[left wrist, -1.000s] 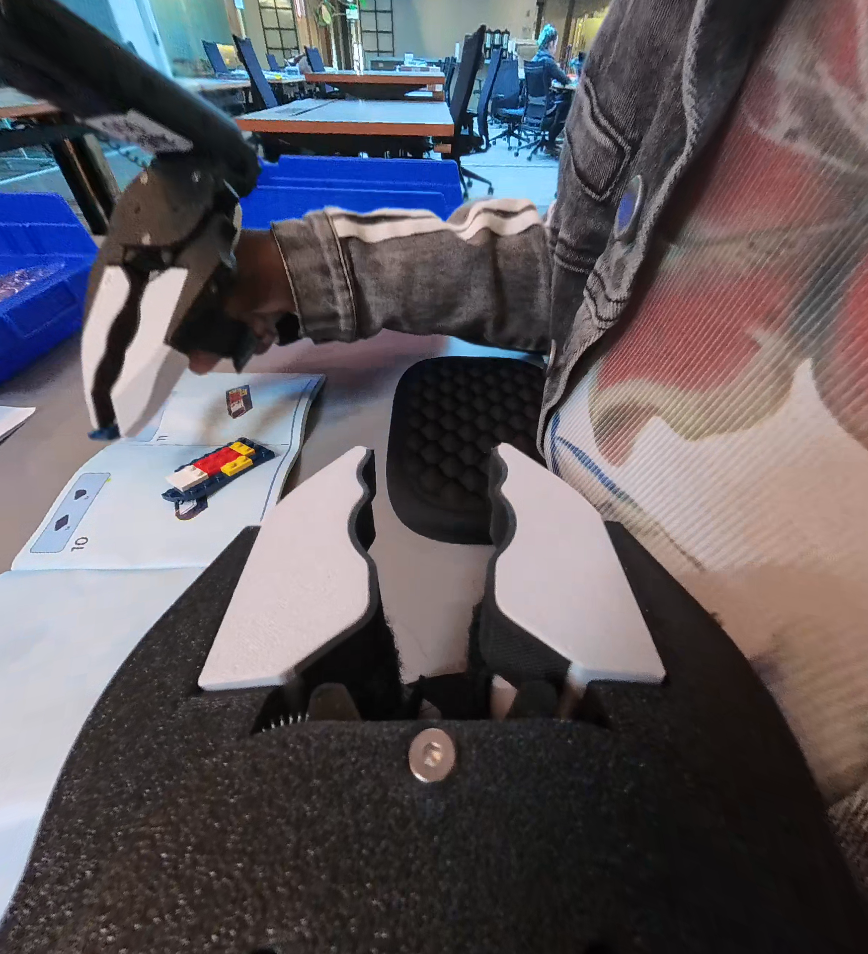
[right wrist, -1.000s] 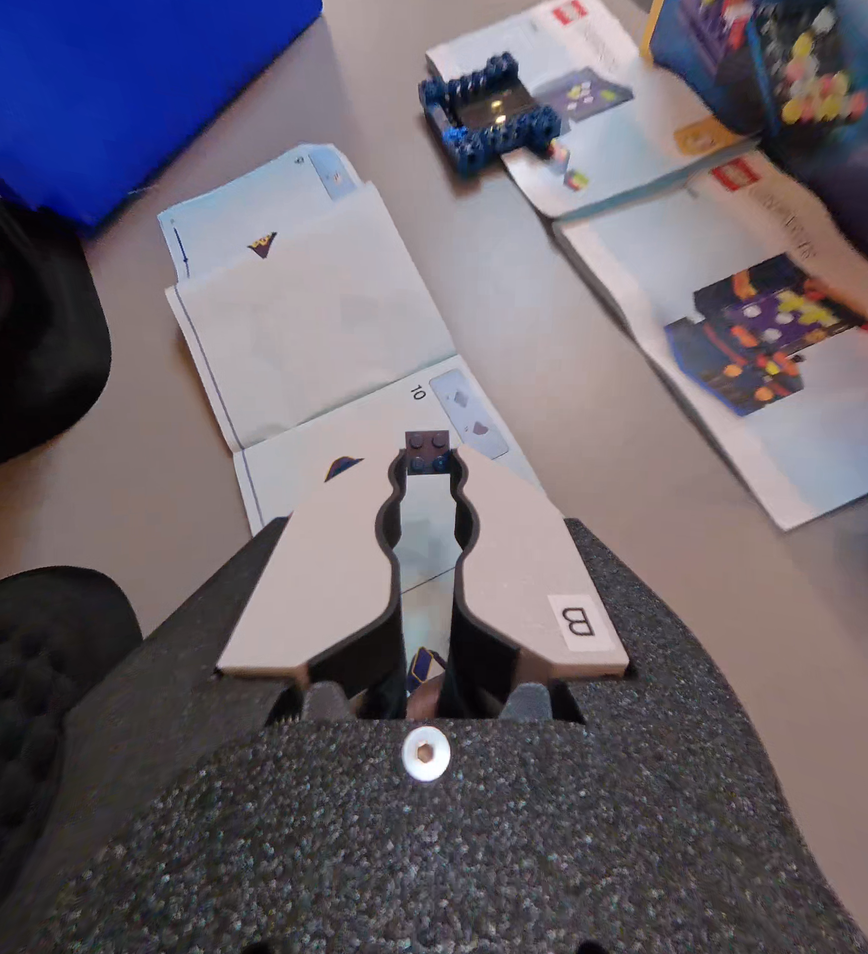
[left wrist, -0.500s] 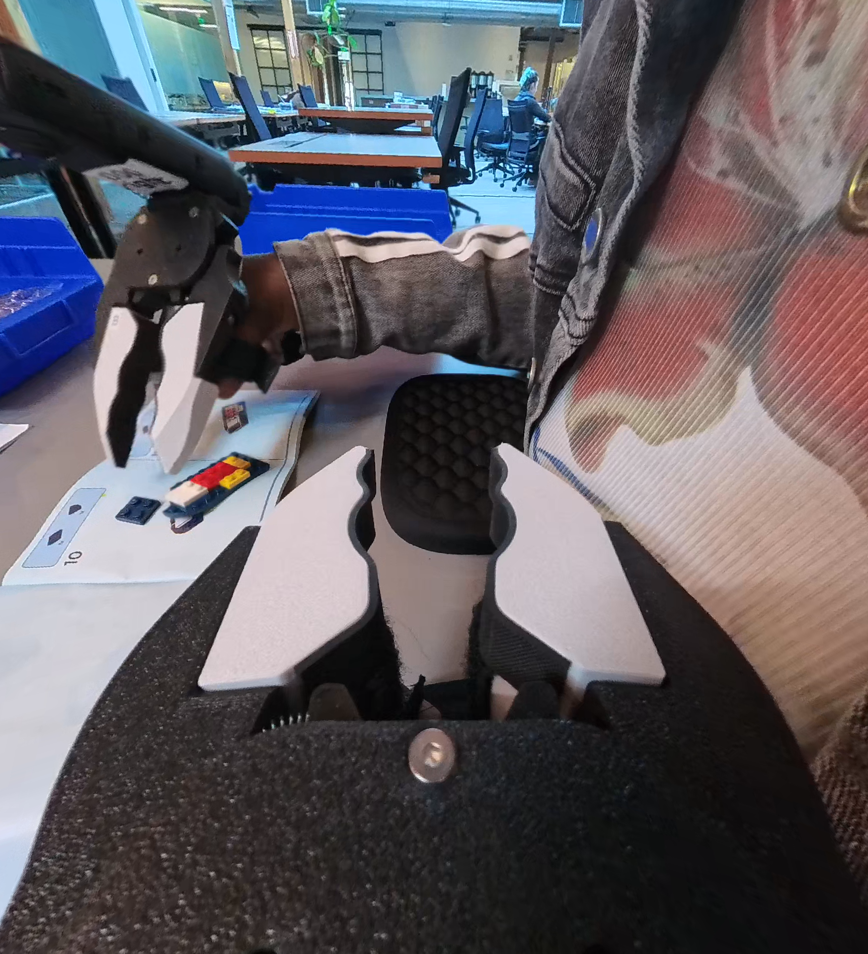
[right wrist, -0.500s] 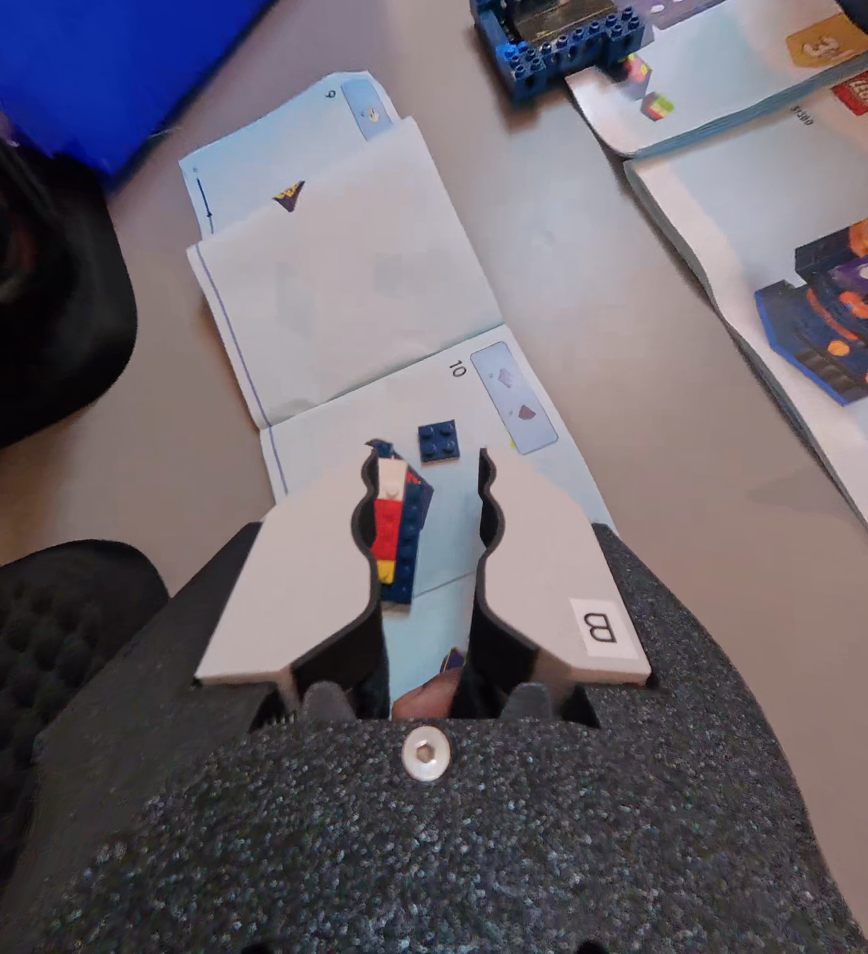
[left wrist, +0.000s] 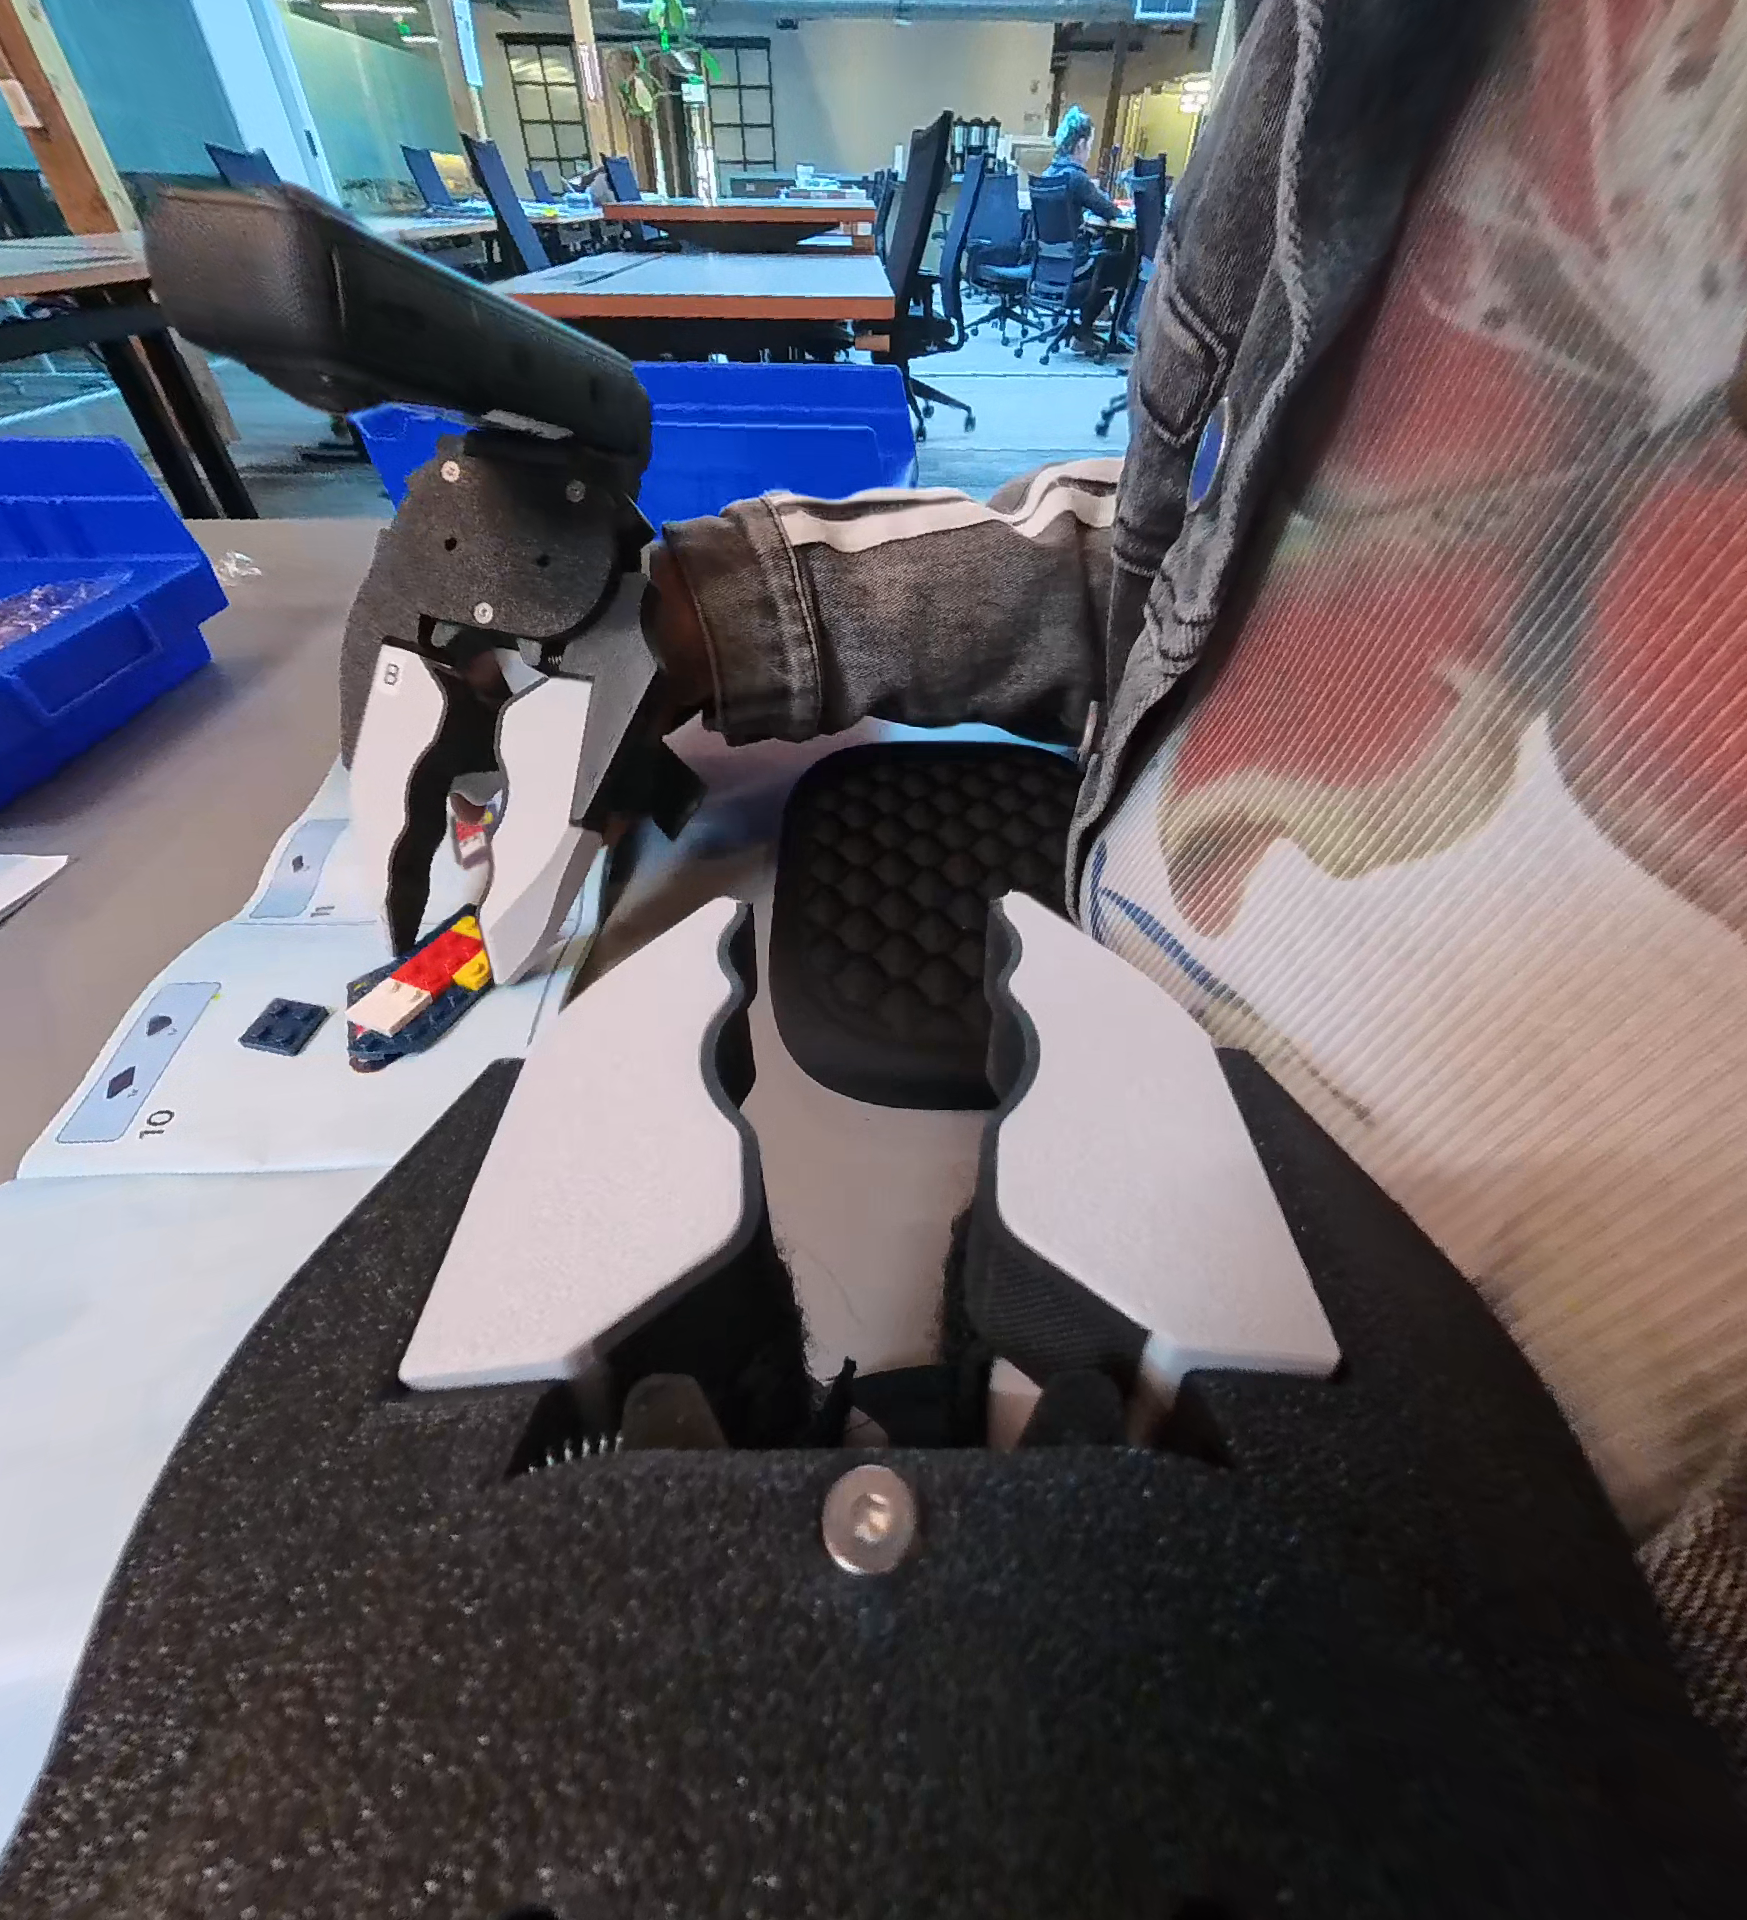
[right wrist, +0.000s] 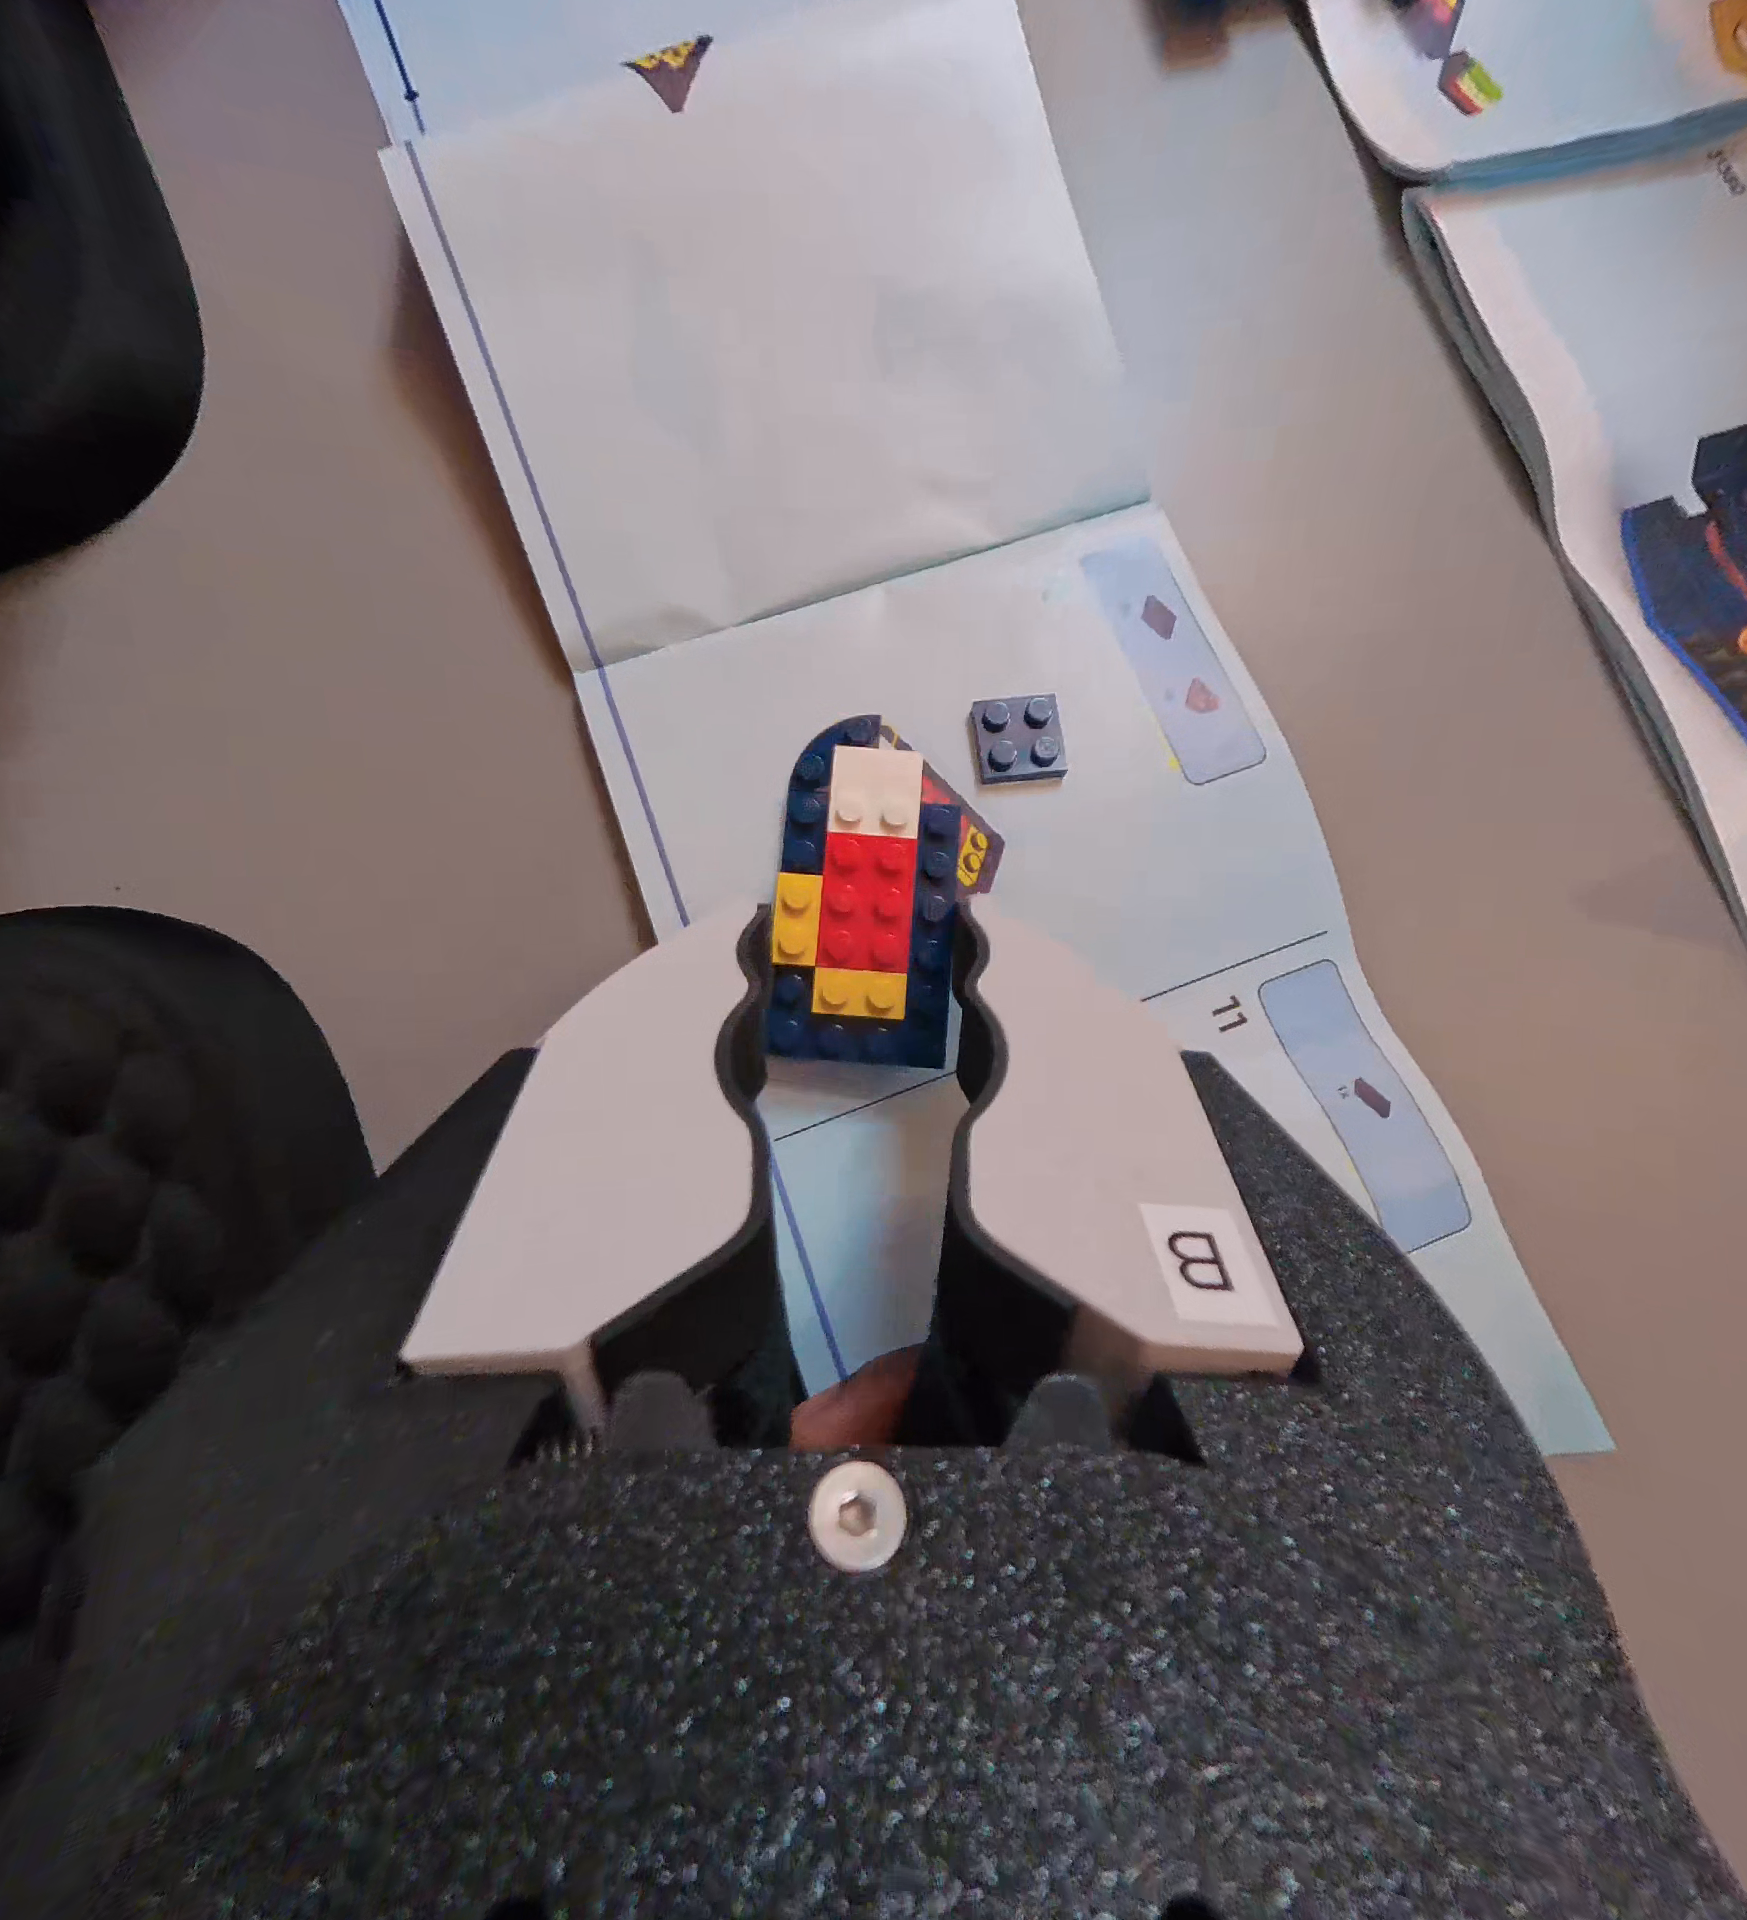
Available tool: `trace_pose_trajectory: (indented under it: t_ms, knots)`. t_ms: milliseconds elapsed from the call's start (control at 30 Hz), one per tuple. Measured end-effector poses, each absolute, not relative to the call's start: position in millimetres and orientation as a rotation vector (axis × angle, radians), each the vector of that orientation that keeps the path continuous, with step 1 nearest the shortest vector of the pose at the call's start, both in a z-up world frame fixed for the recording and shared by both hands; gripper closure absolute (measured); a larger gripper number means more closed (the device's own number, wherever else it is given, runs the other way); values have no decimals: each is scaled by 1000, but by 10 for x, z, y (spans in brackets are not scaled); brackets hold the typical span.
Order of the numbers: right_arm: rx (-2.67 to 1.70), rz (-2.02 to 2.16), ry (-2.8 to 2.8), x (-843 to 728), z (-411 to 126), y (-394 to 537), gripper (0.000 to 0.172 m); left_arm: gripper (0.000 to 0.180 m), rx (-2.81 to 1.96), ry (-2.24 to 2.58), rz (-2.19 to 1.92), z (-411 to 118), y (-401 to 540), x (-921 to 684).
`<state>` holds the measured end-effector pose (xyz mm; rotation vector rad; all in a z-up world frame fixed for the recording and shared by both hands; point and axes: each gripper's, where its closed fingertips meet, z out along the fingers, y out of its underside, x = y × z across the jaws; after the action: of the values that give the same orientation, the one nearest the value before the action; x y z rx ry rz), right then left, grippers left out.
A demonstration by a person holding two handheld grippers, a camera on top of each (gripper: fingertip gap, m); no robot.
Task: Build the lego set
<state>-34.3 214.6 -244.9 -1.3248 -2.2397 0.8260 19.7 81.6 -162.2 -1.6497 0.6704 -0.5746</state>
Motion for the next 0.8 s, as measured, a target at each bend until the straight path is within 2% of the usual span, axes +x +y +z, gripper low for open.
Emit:
trace_pose_trajectory:
  t_ms: [367, 800]
  knots:
    - [-1222, 717, -2308, -347, -2331, 2328, 139, 139, -1649, 670, -578, -1620, 813, 197]
    - [-1164, 838, -2379, -479, -2242, 2476, 139, 139, -1650, 660, -585, -1618, 816, 188]
